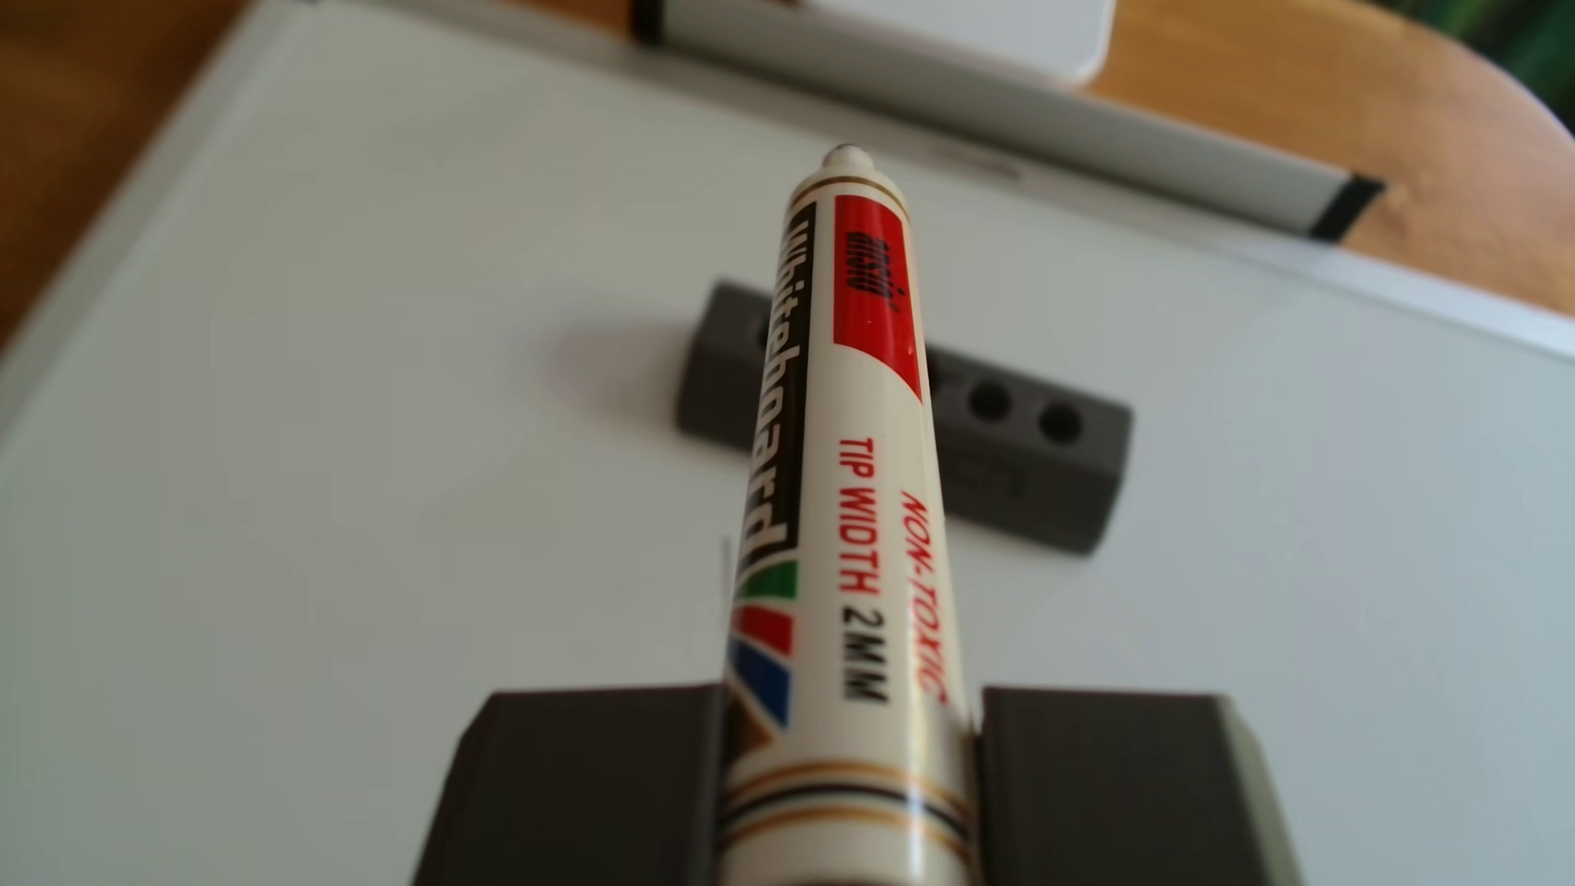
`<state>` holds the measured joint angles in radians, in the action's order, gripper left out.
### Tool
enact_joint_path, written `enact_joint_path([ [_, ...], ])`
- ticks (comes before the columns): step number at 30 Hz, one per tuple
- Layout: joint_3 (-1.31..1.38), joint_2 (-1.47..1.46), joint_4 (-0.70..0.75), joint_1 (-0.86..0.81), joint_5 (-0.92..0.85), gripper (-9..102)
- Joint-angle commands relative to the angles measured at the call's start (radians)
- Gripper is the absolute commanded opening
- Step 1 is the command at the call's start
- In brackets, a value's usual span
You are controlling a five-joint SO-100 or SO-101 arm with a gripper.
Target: Draw a face
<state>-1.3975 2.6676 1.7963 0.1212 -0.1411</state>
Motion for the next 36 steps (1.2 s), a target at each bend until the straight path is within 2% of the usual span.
enact_joint_path([
  [1, 0.000, 0.061, 0.020, -0.003, 0.041, -1],
  [7, -0.189, 0.268, 0.018, -0.005, 0.106, -1],
  [16, -0.442, 0.571, 0.020, -0.005, 0.109, -1],
  [24, -0.469, 0.712, -0.011, -0.005, 0.095, -1],
  [36, -0.469, 0.723, -0.008, -0.003, 0.106, -1],
])
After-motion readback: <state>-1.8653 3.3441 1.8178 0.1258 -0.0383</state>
